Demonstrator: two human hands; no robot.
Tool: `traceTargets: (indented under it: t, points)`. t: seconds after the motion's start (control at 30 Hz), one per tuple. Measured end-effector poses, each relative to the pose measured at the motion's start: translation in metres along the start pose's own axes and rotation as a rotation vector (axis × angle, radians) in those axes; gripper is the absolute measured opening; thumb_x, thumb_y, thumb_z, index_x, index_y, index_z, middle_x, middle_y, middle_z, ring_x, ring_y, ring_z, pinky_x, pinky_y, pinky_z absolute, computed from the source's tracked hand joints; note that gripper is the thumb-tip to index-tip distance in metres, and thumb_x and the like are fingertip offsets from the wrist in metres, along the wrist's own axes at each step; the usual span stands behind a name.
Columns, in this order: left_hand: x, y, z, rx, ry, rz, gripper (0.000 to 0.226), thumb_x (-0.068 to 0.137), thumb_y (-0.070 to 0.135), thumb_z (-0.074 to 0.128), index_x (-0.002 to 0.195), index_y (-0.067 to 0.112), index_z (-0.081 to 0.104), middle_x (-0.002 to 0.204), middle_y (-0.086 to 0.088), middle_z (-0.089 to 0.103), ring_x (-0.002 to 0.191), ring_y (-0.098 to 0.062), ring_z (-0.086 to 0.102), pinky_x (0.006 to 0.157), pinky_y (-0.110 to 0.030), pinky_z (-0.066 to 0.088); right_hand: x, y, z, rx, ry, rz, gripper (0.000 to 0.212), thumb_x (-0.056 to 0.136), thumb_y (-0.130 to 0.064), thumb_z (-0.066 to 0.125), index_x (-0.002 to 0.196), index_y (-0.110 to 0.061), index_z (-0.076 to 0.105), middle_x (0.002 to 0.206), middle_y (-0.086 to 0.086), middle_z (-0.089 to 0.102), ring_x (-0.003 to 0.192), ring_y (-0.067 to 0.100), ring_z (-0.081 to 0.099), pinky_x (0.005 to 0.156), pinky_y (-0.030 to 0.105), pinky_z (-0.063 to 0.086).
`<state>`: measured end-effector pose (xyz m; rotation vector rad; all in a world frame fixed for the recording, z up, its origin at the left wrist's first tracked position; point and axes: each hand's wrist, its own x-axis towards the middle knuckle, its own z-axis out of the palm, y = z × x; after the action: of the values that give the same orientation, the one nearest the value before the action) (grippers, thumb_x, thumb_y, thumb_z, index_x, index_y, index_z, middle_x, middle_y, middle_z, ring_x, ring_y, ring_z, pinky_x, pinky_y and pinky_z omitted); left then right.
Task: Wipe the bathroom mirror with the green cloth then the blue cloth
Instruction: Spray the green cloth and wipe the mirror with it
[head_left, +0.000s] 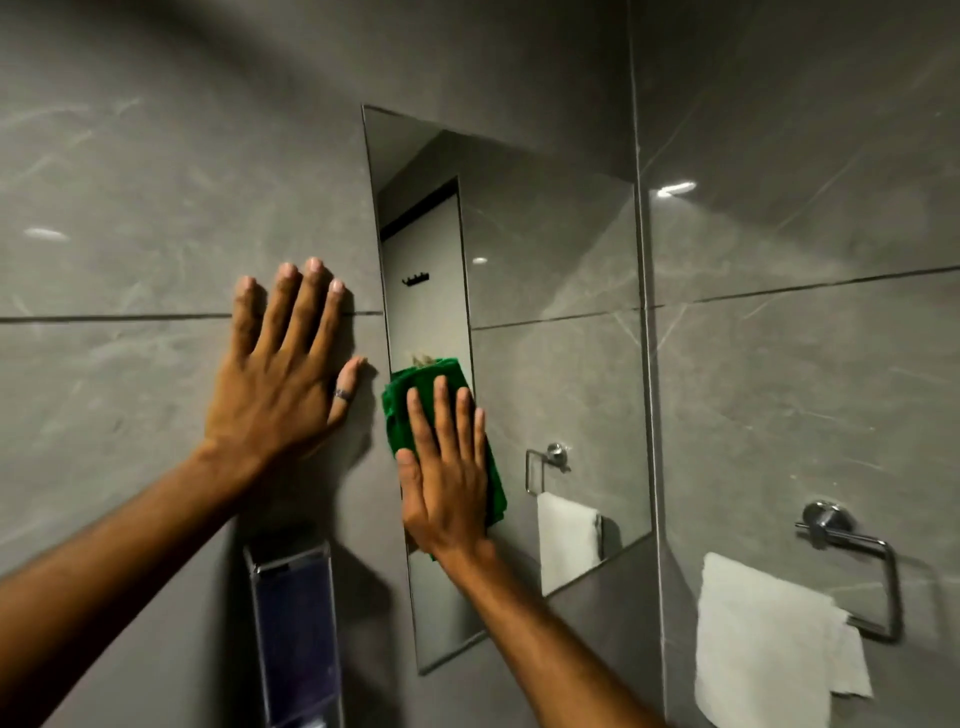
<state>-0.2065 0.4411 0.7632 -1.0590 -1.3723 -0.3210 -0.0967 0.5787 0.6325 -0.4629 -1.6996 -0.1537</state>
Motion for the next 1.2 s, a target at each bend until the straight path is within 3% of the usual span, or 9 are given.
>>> traceTargets:
  t: [0.1, 0.23, 0.4, 0.6, 0.8, 1.0, 1.07, 1.13, 1.2]
  points:
    - [-0.025, -0.008, -0.005, -0.022, -0.072, 0.036, 0.079, 0.1, 0.057, 0.018, 0.162, 0.009, 0.008, 0.172, -0.018, 0.006, 0.16, -0.034, 0.002, 0.13, -0.053, -0.003, -0.054, 0.01, 0.002, -0.01, -0.079, -0.034, 0.059, 0.1, -0.043, 0.024, 0.157, -0.028, 0.015, 0.168, 0.0, 0.008, 0.155, 0.027, 0.005, 0.124, 0.055, 0.008]
    - [-0.038, -0.008, -0.006, -0.002, -0.058, 0.138, 0.079, 0.099, 0.054, 0.019, 0.162, 0.008, 0.007, 0.171, -0.018, 0.007, 0.16, -0.033, 0.004, 0.13, -0.053, -0.003, -0.073, 0.058, -0.006, -0.005, -0.044, 0.124, 0.06, 0.099, -0.042, 0.023, 0.157, -0.025, 0.018, 0.167, 0.002, 0.012, 0.155, 0.027, 0.01, 0.123, 0.054, 0.013]
    - [-0.044, -0.006, -0.005, -0.01, -0.044, 0.161, 0.081, 0.1, 0.054, 0.019, 0.161, 0.003, 0.005, 0.171, -0.021, 0.004, 0.16, -0.033, 0.003, 0.13, -0.055, 0.006, -0.08, 0.132, -0.021, 0.043, 0.042, 0.41, 0.061, 0.098, -0.038, 0.024, 0.155, -0.018, 0.017, 0.166, 0.007, 0.014, 0.155, 0.025, 0.01, 0.125, 0.048, 0.012]
    - [-0.041, -0.003, 0.002, -0.032, -0.031, 0.215, 0.085, 0.098, 0.058, 0.02, 0.161, 0.001, 0.008, 0.17, -0.021, 0.007, 0.16, -0.032, 0.005, 0.131, -0.052, 0.005, -0.085, 0.229, -0.035, 0.047, 0.1, 0.704, 0.067, 0.096, -0.041, 0.029, 0.155, -0.015, 0.012, 0.166, 0.011, 0.011, 0.154, 0.029, 0.009, 0.126, 0.044, 0.008]
    - [-0.039, -0.002, 0.005, 0.011, -0.048, 0.248, 0.085, 0.099, 0.058, 0.019, 0.16, 0.0, 0.009, 0.17, -0.023, 0.007, 0.16, -0.033, 0.006, 0.13, -0.053, 0.008, -0.094, 0.275, -0.032, 0.017, 0.143, 1.019, 0.061, 0.101, -0.047, 0.025, 0.157, -0.024, 0.016, 0.165, 0.01, 0.019, 0.148, 0.035, 0.029, 0.119, 0.051, 0.027]
    - [-0.039, -0.003, 0.003, 0.019, -0.101, 0.241, 0.084, 0.1, 0.058, 0.016, 0.161, 0.002, 0.004, 0.171, -0.021, 0.003, 0.16, -0.032, 0.002, 0.131, -0.051, 0.003, -0.128, 0.16, 0.0, 0.195, 0.295, 0.757, 0.054, 0.099, -0.026, 0.04, 0.147, -0.001, 0.037, 0.156, 0.016, 0.033, 0.144, 0.038, 0.037, 0.118, 0.033, 0.025]
    - [-0.04, -0.002, 0.004, 0.004, -0.122, 0.232, 0.083, 0.1, 0.057, 0.017, 0.161, 0.002, 0.005, 0.171, -0.02, 0.003, 0.16, -0.031, 0.002, 0.131, -0.051, 0.003, -0.146, 0.107, 0.017, 0.173, 0.249, 0.564, 0.052, 0.101, -0.029, 0.039, 0.149, -0.009, 0.034, 0.157, 0.003, 0.029, 0.146, 0.03, 0.035, 0.119, 0.031, 0.024]
    - [-0.041, -0.001, 0.002, -0.005, -0.129, 0.228, 0.082, 0.1, 0.056, 0.017, 0.161, 0.002, 0.006, 0.171, -0.02, 0.005, 0.16, -0.031, 0.003, 0.131, -0.051, 0.003, -0.154, 0.06, 0.026, 0.181, 0.139, 0.401, 0.054, 0.104, -0.04, 0.029, 0.155, -0.028, 0.02, 0.164, -0.014, 0.011, 0.153, 0.012, 0.017, 0.123, 0.028, 0.014]
    - [-0.038, 0.0, -0.003, -0.012, -0.16, 0.221, 0.081, 0.101, 0.056, 0.016, 0.161, 0.002, 0.007, 0.171, -0.019, 0.006, 0.16, -0.03, 0.004, 0.131, -0.051, 0.004, -0.161, 0.021, 0.03, 0.263, 0.082, 0.362, 0.053, 0.104, -0.043, 0.027, 0.155, -0.035, 0.017, 0.164, -0.023, 0.008, 0.153, 0.005, 0.01, 0.124, 0.026, 0.011]
